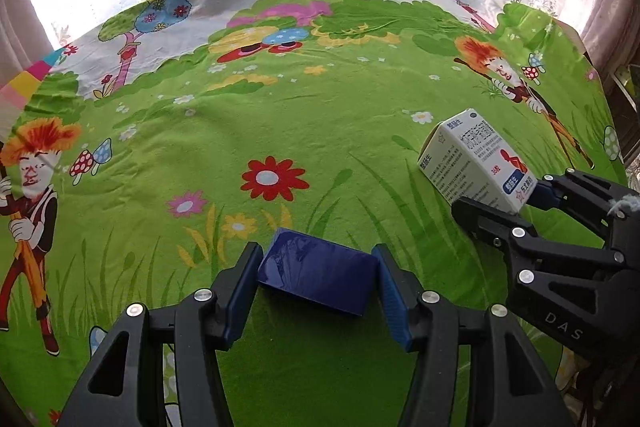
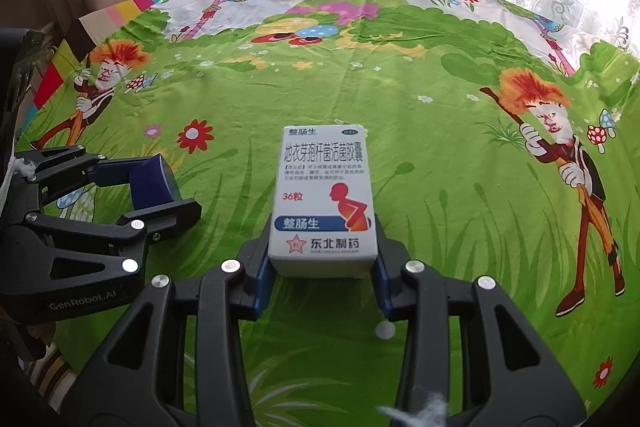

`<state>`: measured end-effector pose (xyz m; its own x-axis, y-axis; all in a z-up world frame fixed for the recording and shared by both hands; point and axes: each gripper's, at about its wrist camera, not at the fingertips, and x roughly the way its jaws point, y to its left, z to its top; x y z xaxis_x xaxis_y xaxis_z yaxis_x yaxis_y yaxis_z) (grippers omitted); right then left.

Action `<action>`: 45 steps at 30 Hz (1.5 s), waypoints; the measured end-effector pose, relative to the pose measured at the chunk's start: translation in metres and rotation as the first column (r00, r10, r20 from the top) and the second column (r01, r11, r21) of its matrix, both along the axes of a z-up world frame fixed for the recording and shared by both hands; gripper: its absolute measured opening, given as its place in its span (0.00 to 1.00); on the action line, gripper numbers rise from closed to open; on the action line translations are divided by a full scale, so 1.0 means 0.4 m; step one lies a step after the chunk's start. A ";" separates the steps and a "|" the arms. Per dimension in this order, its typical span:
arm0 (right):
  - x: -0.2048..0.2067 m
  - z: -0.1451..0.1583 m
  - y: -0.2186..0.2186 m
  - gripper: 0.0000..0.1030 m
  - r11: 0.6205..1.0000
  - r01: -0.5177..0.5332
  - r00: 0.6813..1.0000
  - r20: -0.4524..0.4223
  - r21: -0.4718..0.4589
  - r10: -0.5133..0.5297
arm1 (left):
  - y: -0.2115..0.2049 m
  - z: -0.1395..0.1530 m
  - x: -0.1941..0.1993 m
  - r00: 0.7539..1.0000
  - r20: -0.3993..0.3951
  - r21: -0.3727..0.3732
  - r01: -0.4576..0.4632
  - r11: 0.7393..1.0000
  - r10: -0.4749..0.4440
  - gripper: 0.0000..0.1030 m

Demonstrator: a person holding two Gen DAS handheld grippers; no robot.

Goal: Organize rigid objects
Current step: 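Grasp the white medicine box with right tool while left tool grasps the navy cube, then carry medicine box and navy cube into the purple box and release both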

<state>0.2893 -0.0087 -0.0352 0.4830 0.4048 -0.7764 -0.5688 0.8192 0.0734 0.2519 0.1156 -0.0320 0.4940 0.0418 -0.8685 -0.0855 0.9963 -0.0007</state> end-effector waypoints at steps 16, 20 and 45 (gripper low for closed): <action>-0.112 0.008 0.017 0.43 0.994 -0.107 0.992 -0.076 -0.019 0.105 | -0.019 0.006 -0.182 0.985 -0.092 0.010 -0.148 0.989 0.149 0.55; -0.154 0.014 0.012 0.43 0.992 -0.123 0.989 -0.088 -0.002 0.122 | -0.026 0.010 -0.241 0.980 -0.086 0.033 -0.176 0.984 0.178 0.55; -0.393 0.089 0.055 0.43 0.966 -0.255 0.963 -0.081 0.049 0.258 | 0.044 0.122 -0.556 0.927 0.083 0.023 -0.369 0.929 0.366 0.55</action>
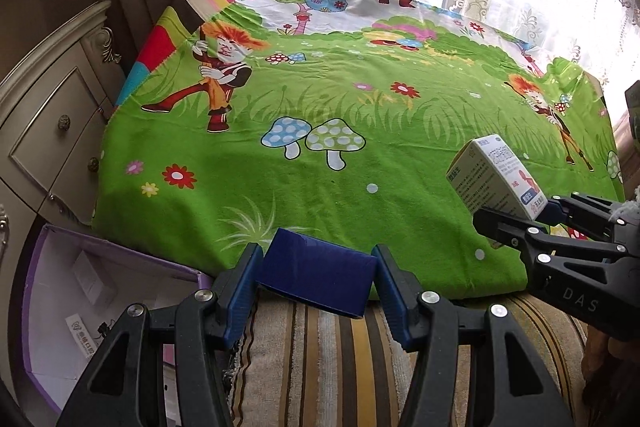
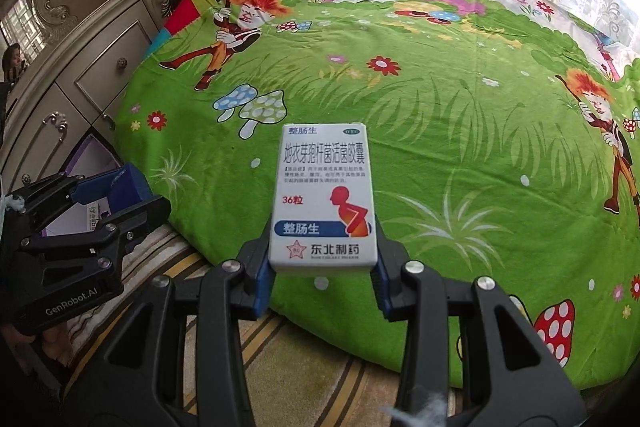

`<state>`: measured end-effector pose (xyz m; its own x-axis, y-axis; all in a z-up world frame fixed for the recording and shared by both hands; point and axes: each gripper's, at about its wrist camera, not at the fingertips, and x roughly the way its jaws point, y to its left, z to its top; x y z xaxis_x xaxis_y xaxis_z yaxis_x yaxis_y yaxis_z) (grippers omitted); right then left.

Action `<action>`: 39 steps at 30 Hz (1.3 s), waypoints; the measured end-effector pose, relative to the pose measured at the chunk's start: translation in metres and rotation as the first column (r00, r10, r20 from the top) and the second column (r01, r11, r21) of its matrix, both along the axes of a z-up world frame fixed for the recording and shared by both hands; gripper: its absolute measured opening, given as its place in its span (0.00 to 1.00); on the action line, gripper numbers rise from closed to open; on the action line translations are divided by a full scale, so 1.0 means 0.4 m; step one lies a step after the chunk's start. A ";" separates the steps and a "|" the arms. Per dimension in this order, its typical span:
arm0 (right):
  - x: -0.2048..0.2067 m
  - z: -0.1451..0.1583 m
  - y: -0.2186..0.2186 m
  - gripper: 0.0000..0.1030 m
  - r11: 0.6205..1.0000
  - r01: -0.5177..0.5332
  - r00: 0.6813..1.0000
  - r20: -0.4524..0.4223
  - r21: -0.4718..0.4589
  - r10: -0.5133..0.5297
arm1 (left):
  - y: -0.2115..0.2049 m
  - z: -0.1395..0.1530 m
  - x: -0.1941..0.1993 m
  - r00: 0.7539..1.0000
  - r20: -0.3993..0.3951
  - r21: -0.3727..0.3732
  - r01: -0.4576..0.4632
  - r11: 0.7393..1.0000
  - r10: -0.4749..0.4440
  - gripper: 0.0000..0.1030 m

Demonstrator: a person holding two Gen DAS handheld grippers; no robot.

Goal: Organize rigid objects
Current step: 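Carry medicine box and navy cube into the purple box and release both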

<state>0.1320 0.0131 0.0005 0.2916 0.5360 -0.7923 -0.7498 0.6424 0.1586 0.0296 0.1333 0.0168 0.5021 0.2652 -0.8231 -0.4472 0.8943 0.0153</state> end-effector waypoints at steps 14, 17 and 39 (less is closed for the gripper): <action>-0.208 0.038 0.119 0.43 0.983 -0.185 0.983 -0.007 0.001 0.185 | 0.123 0.025 -0.249 0.989 0.038 0.016 -0.143 0.990 0.142 0.55; -0.255 0.045 0.152 0.43 0.973 -0.231 0.973 -0.011 -0.001 0.231 | 0.154 0.028 -0.311 0.982 0.039 0.032 -0.187 0.982 0.186 0.55; -0.523 0.029 0.414 0.44 0.870 -0.488 0.873 -0.014 -0.067 0.488 | 0.321 0.026 -0.586 0.879 0.092 0.014 -0.472 0.882 0.469 0.56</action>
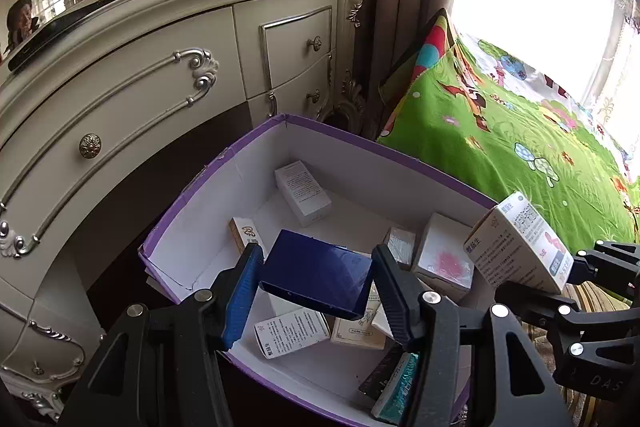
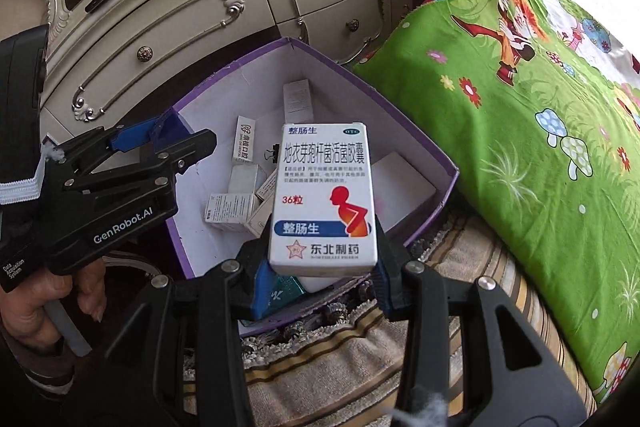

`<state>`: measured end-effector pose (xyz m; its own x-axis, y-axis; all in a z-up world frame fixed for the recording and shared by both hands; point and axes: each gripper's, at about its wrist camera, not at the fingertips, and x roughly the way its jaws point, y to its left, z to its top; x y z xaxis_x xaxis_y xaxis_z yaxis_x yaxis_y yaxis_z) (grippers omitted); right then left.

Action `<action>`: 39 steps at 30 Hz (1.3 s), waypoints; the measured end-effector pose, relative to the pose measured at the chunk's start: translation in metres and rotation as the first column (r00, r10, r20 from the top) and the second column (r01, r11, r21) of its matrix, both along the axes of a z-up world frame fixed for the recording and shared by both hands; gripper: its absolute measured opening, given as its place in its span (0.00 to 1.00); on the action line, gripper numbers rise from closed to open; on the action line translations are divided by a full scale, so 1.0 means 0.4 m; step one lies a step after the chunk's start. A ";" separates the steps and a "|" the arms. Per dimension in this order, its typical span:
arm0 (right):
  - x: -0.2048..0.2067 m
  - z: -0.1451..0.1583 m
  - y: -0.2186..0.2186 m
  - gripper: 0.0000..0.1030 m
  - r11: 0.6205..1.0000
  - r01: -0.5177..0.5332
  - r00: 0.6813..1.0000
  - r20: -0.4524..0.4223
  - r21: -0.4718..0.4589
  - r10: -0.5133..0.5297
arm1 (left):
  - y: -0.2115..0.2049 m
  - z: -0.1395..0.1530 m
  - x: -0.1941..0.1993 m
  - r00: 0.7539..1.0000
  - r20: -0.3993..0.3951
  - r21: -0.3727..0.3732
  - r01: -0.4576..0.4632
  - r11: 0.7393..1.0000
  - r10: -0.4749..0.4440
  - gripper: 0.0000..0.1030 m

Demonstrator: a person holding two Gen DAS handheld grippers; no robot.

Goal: Organize rigid objects

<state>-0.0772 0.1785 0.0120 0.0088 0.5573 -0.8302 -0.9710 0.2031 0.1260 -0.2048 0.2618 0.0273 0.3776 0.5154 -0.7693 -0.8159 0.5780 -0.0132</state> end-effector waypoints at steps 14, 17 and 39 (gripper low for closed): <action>0.022 -0.013 -0.082 0.79 0.997 0.069 0.996 -0.059 0.027 -0.068 | -0.095 0.012 0.037 0.996 -0.082 0.053 0.026 0.998 -0.021 0.71; 0.022 -0.009 -0.126 0.80 0.994 0.097 0.995 -0.040 0.050 -0.095 | -0.140 0.023 0.037 0.996 -0.075 0.045 0.043 0.998 -0.039 0.80; 0.065 -0.029 -0.230 0.90 0.971 0.191 0.980 -0.090 0.140 -0.180 | -0.240 0.026 0.068 0.971 -0.238 0.078 0.002 0.997 0.016 0.85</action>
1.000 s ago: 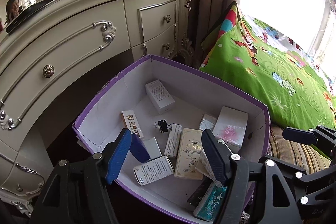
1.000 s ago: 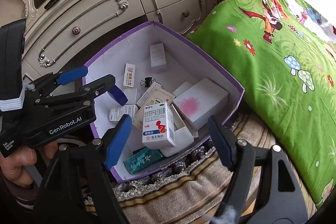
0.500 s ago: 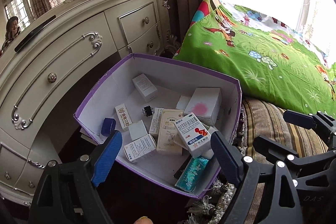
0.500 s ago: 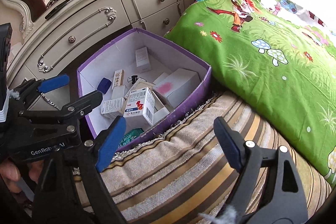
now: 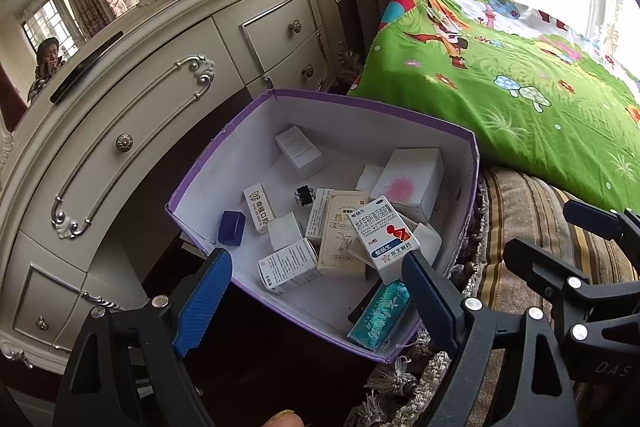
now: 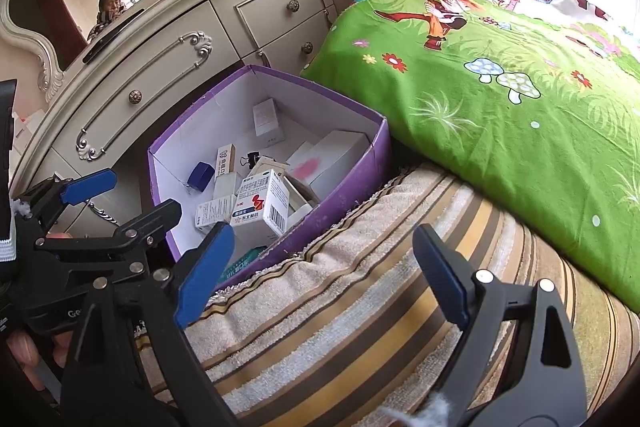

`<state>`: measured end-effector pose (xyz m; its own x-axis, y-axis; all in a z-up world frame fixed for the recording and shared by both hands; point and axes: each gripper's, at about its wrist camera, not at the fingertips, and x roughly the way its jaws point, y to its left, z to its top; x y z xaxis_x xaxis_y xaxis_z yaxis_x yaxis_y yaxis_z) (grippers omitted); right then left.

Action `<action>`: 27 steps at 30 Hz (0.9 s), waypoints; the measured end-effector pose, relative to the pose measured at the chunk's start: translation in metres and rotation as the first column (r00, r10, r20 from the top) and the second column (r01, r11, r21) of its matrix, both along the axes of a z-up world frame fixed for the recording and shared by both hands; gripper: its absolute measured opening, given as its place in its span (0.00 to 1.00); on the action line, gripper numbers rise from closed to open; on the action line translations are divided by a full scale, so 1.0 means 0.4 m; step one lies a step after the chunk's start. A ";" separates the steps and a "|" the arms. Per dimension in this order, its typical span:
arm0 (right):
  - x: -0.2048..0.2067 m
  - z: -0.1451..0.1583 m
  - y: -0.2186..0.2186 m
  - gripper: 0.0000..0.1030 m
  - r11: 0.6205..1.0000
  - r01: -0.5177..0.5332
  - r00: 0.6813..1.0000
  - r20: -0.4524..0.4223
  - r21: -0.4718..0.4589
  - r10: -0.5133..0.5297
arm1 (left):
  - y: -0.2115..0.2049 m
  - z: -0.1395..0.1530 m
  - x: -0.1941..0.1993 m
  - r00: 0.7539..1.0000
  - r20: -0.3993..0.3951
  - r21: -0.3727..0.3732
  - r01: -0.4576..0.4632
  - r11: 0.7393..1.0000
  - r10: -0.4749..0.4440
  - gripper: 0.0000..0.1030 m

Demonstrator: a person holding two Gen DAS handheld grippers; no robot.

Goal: Organize rigid objects

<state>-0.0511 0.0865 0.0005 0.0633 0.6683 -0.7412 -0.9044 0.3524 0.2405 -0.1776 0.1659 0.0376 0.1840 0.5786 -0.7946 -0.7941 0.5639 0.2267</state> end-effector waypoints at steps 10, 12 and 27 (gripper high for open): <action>0.003 -0.007 0.001 0.90 1.000 0.000 1.000 -0.013 -0.009 -0.001 | 0.016 -0.013 -0.015 1.000 0.003 -0.016 -0.025 1.000 0.025 0.85; 0.004 -0.008 0.003 0.90 1.000 0.000 1.000 -0.014 -0.012 0.000 | 0.019 -0.013 -0.017 1.000 0.004 -0.018 -0.028 0.999 0.028 0.85; 0.006 -0.012 0.004 0.90 1.000 -0.001 1.000 -0.019 -0.014 0.001 | 0.018 -0.014 -0.017 0.999 0.006 -0.025 -0.033 0.999 0.034 0.85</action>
